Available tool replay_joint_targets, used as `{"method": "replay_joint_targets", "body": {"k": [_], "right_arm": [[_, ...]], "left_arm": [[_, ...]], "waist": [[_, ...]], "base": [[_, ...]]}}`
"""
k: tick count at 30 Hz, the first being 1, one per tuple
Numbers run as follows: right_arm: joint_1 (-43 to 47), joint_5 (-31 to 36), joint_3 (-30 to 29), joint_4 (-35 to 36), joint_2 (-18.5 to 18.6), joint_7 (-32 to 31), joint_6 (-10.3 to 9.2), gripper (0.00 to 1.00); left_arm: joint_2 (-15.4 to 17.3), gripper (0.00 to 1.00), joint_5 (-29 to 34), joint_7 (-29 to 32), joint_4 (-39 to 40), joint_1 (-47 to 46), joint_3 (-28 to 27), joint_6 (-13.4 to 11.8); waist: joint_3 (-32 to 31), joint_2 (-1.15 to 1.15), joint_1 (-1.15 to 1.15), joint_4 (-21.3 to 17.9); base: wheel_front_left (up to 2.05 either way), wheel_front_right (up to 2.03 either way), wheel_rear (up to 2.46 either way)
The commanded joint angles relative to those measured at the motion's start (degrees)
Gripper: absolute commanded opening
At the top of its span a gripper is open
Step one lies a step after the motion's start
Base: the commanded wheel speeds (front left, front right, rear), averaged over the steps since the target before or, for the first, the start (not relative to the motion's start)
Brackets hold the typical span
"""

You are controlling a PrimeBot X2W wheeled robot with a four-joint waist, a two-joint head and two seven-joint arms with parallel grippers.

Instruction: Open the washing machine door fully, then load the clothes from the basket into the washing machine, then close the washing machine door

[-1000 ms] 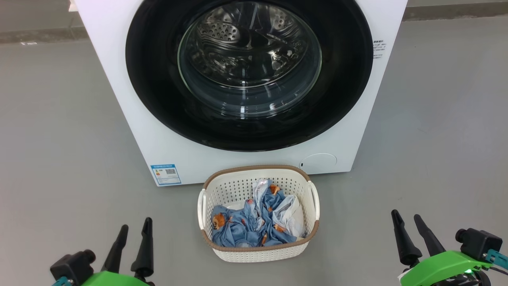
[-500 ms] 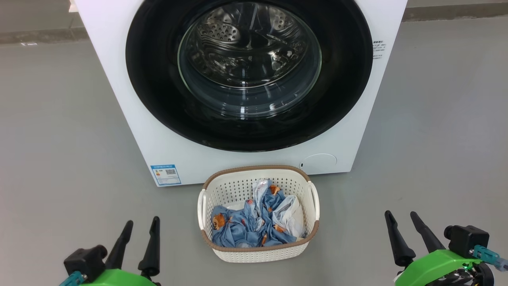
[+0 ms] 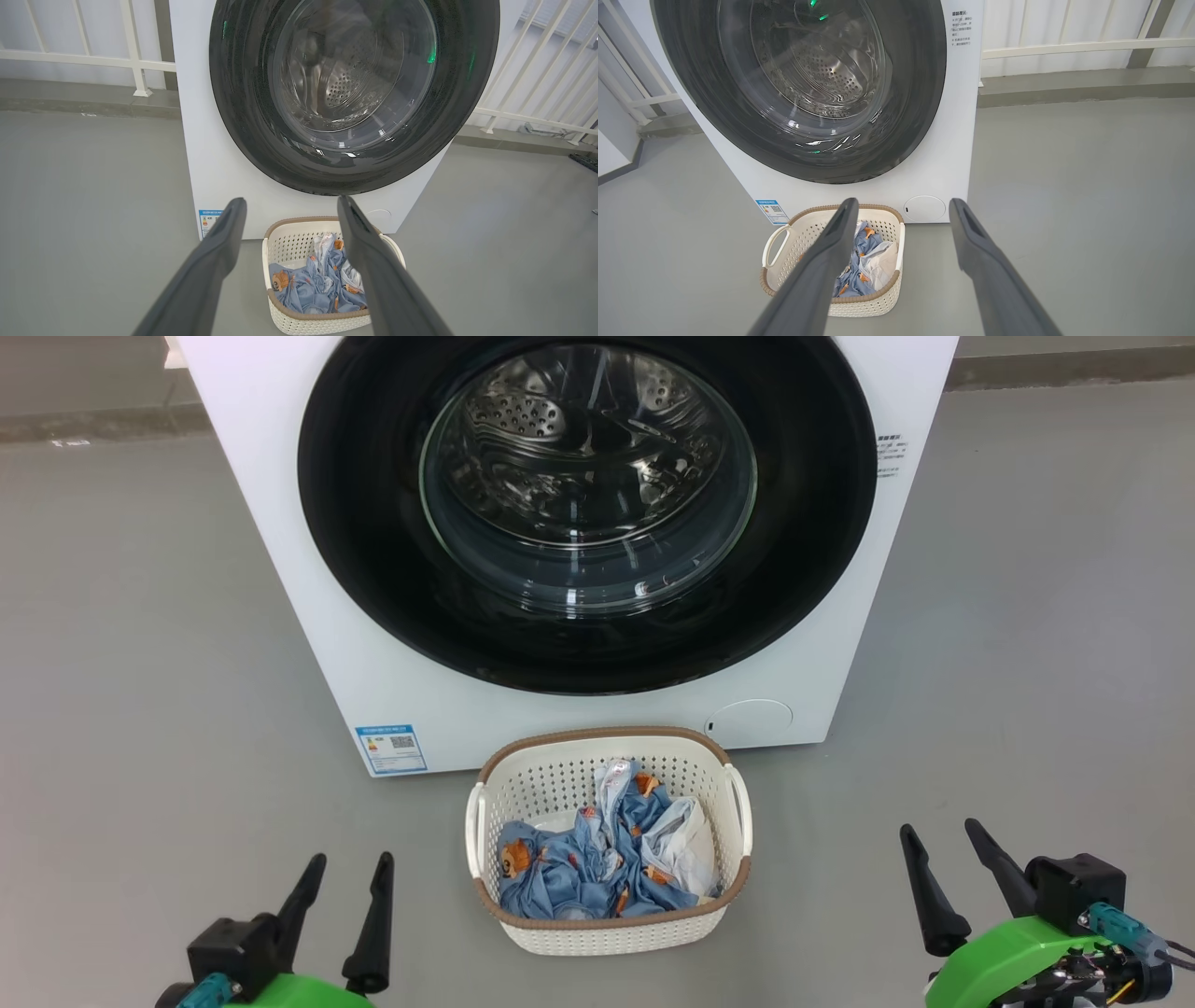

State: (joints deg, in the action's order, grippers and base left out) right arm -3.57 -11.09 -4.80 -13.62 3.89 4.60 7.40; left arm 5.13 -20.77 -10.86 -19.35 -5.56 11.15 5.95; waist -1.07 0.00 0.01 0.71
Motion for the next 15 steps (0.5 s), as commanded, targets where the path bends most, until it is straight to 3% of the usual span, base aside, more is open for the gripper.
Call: {"method": "replay_joint_targets", "body": {"k": [1,8,15], "right_arm": [[-2.5,2.3,1.1,1.8,0.3,0.8,0.08,1.00],[-2.5,6.6,1.3,2.3,0.2,1.4,0.09,1.00],[-2.1,6.3,1.5,3.0,-0.1,1.3,0.09,1.00]], "left_arm": [[1.3,1.00,2.1,-1.1,1.0,-3.1,-1.3,-0.7],[1.5,1.00,5.2,-1.6,0.8,-3.3,-0.8,-1.3],[1.4,1.00,4.5,-1.5,0.7,-3.2,-0.9,-1.9]], "waist": [[0.0,0.00,0.00,0.0],[0.1,0.00,0.00,0.1],[0.0,0.00,0.00,0.2]], "base": [[0.00,0.00,0.00],[0.00,0.00,0.00],[0.00,0.00,0.00]]}}
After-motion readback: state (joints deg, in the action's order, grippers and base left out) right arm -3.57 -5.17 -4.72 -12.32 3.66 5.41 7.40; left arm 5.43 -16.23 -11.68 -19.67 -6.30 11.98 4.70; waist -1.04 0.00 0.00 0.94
